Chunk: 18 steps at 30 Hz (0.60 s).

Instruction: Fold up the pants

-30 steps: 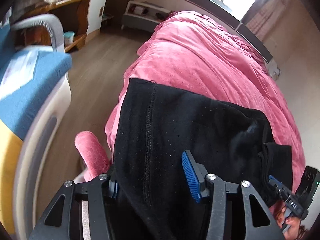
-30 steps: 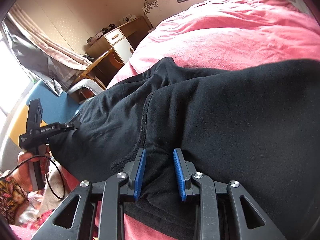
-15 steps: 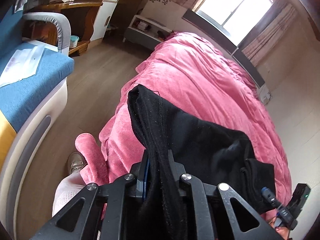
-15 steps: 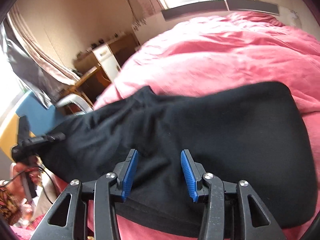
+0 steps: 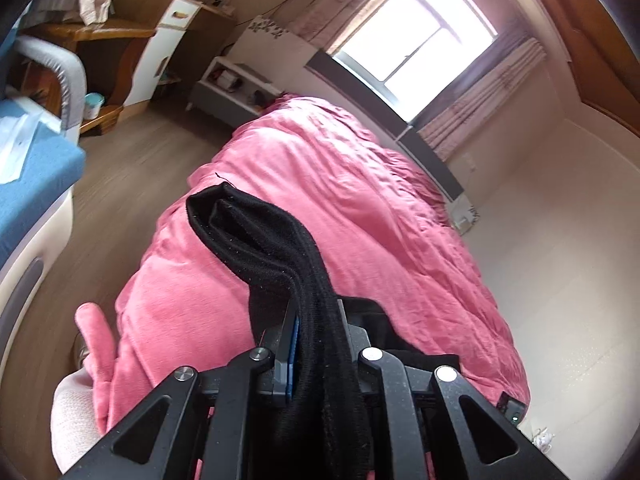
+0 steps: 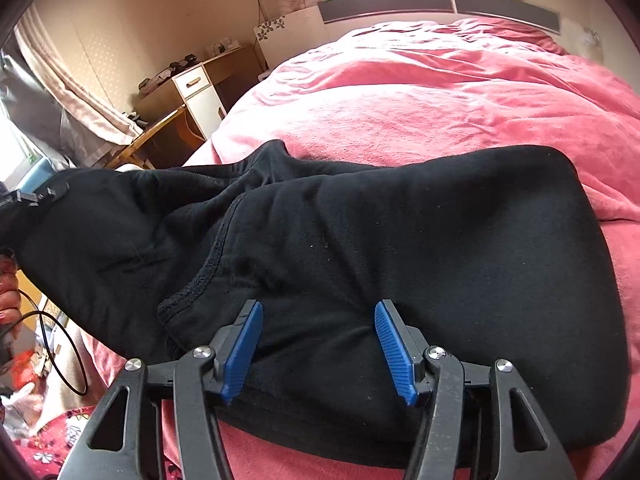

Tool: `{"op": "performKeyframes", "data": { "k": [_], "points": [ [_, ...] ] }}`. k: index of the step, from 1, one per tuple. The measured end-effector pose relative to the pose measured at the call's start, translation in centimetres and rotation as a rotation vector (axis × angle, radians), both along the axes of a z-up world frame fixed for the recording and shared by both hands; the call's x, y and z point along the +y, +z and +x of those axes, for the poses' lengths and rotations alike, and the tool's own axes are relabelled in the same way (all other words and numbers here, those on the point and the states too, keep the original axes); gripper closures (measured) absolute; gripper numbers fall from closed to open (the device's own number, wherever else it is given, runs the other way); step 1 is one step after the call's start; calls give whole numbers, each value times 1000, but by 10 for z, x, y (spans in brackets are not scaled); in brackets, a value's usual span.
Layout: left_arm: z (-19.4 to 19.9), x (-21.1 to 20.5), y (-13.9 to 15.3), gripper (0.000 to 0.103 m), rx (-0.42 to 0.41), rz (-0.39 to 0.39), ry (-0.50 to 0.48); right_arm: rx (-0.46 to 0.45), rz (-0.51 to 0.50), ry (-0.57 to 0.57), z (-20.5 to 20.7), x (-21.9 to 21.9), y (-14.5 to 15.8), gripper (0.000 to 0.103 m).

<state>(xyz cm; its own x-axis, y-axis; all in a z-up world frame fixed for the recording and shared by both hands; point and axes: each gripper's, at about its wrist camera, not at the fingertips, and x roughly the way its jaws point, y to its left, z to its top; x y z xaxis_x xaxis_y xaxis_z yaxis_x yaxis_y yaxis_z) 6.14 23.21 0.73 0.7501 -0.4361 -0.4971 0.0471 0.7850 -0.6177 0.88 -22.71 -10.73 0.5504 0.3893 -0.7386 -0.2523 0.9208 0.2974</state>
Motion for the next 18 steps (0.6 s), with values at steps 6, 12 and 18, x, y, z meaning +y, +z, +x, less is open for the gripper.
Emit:
{"op": "performKeyframes", "data": {
  "k": [6,12,18],
  "points": [
    [-3,-38,37,90,-90,6,-96,10,-30,26,-5,-1,-1,34],
    [0,-94,62,90,-154,11,-229,37,-23,41,-2,-5,1,34],
    [5,-133,74,90,-179,43,-319,59,-20,11,-8,-22,12,34]
  ]
}}
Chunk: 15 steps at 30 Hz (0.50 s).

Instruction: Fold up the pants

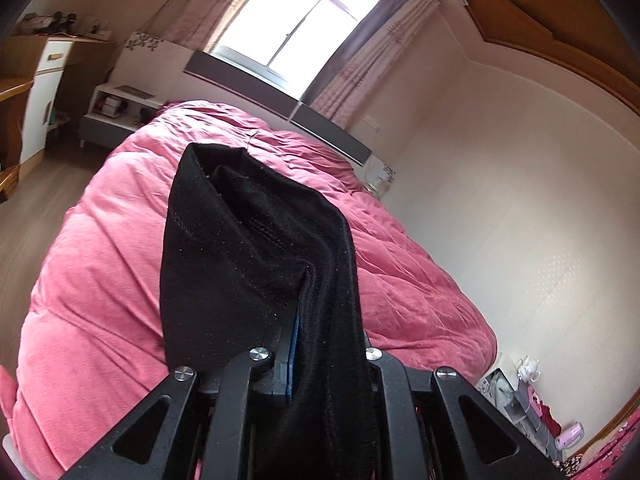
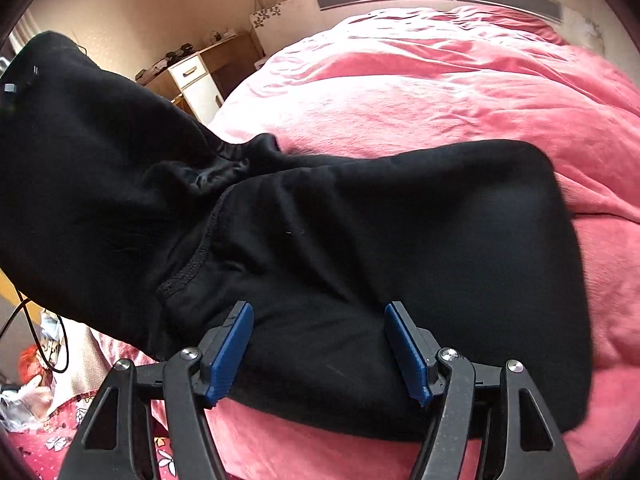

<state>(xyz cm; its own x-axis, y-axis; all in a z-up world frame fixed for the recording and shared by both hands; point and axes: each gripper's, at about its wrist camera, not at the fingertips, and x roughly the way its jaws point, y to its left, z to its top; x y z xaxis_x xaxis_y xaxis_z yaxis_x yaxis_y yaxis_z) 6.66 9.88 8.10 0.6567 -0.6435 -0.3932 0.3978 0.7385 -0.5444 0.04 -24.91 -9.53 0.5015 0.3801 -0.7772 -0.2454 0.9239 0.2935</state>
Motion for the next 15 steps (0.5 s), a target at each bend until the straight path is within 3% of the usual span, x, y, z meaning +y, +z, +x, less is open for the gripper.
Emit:
{"op": "performKeyframes", "data": {
  "k": [10,15],
  "points": [
    [8,-48,-1,90,7,54,-94,33,-87,-35,-14,-48,11,34],
    [9,-88,-11,90,25,139,-140,52,33,-121,-13,-83,9,34]
  ]
}}
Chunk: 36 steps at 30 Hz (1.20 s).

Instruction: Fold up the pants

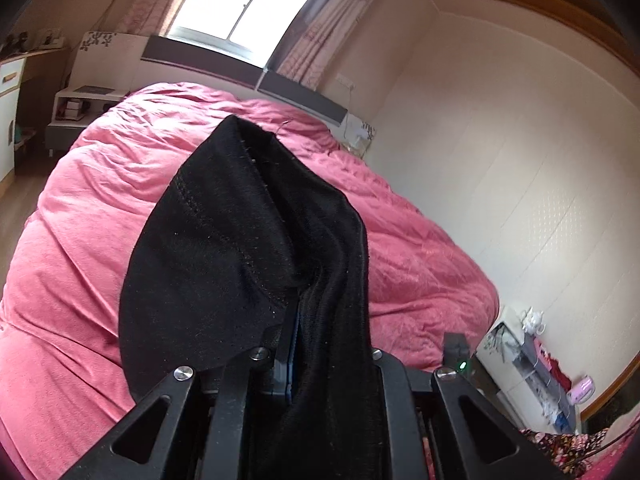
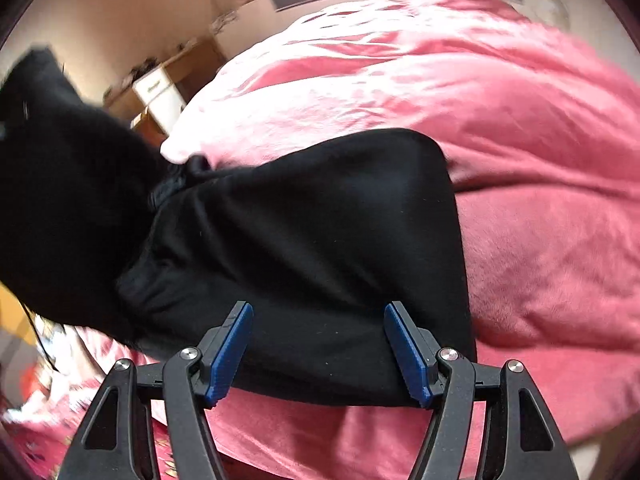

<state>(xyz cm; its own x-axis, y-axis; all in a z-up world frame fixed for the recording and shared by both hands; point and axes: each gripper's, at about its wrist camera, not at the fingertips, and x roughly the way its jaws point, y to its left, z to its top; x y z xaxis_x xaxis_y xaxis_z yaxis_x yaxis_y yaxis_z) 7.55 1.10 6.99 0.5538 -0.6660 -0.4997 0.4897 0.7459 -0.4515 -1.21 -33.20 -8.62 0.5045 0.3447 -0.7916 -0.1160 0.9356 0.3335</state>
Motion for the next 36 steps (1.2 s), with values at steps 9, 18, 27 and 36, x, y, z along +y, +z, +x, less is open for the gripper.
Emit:
{"op": "performKeyframes", "data": {
  "k": [9,18,27,36],
  "points": [
    [-2,-76,-35,89,33,205,-73,5,82,-53,3,-21,7,34],
    [6,-121,-66,89,99,279,-84,-4,65,-129,1,-42,7,34],
    [25,-157,-86,89,153,345,-74,36,53,-268,0,-70,-1,33],
    [32,-194,-112,85,151,458,-71,50,69,-424,-13,-95,-5,33]
  ]
}}
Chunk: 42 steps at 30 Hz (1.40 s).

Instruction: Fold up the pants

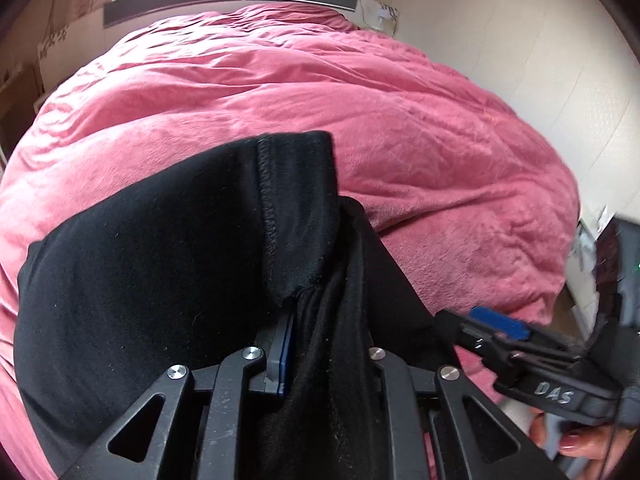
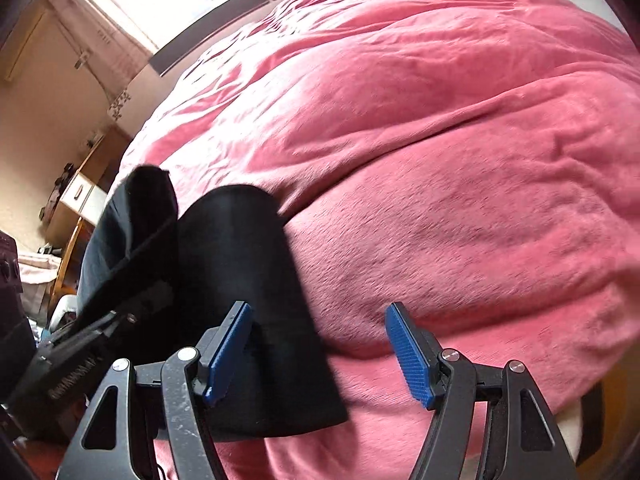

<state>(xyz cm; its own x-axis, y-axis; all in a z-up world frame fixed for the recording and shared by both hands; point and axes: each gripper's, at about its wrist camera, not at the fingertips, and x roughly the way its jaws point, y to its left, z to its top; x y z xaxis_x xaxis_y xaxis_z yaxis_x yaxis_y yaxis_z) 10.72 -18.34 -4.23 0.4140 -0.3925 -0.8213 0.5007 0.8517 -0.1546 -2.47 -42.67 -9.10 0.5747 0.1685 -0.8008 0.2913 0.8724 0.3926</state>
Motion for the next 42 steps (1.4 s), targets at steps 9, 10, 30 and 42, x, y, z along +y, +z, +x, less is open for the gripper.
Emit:
{"op": "performKeyframes", "data": {
  "k": [9,10,30,42],
  "points": [
    [-17,-17,0,65,-37,28,-66,-1,-20,-18,1,-1,1,33],
    [-20,-16,3,65,-39,21,-74,-4,-22,-17,1,0,2,33],
    [-31,130,57,61,-172,-174,211,-197,-22,66,-3,23,35,26],
    [-31,228,-18,61,27,-120,451,-180,9,292,2,82,32,25]
  ]
}}
